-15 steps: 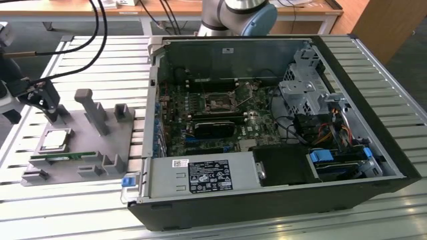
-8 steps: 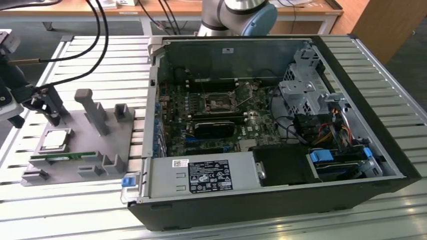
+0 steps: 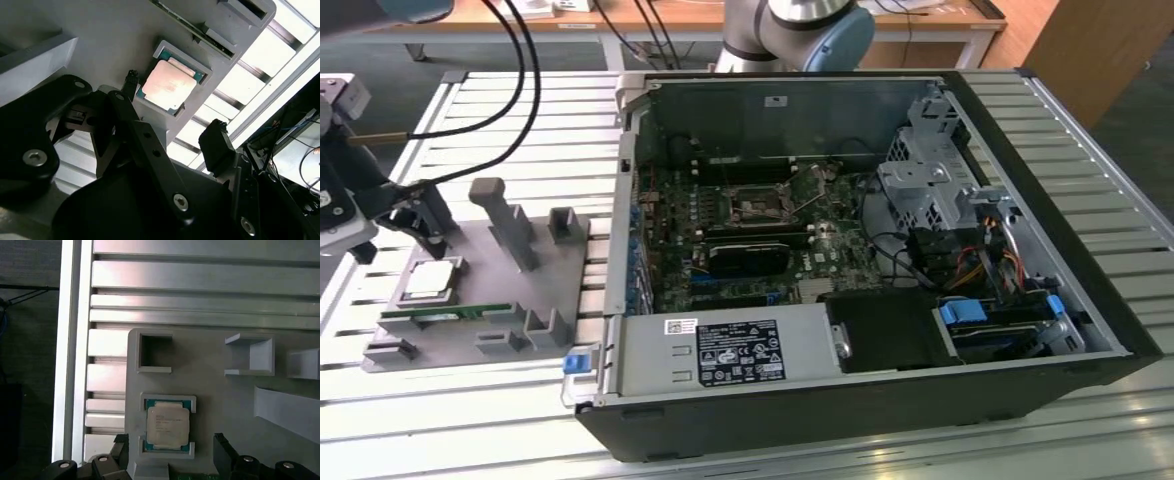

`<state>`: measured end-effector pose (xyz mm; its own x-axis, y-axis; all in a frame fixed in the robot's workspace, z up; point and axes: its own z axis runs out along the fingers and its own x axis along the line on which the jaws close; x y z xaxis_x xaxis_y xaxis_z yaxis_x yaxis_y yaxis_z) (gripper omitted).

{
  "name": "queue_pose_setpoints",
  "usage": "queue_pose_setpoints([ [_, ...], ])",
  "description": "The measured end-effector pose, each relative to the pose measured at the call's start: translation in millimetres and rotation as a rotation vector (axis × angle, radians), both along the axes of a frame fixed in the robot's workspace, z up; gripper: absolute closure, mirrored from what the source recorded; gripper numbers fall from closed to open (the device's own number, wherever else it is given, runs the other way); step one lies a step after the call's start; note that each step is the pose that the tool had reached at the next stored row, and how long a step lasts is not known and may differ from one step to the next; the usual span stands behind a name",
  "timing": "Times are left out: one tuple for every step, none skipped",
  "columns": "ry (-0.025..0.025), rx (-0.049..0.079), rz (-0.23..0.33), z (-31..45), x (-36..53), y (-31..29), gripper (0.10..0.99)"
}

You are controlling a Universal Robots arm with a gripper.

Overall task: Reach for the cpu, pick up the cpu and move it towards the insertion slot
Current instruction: 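Pick up the cpu and move it towards the insertion slot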

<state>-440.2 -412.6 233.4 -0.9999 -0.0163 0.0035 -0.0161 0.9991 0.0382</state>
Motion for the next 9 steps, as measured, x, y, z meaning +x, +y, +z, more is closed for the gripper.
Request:
queue_pose_setpoints([
  [0.0001, 0.0, 0.0, -1.8, 0.0, -0.1, 0.322],
  [0.0001, 0.0, 0.0, -3.6, 0.0, -0.4, 0.322],
  [0.0, 0.0, 0.0, -5.4, 0.1, -0.7, 0.322],
  [0.0001, 0.0, 0.0, -7.1, 0.0, -0.8, 0.322],
  [0.0, 0.0, 0.0, -8.8, 0.0, -0.8, 0.322],
  [0.0, 0.0, 0.0, -10.5, 0.0, -1.0, 0.322],
  [0.0, 0.0, 0.0, -12.3, 0.0, -1.3, 0.322],
  [0.0002, 0.0, 0.0, -14.1, 0.0, -1.4, 0.322],
  [0.0001, 0.0, 0.0, -15.9, 0.0, -1.5, 0.322],
])
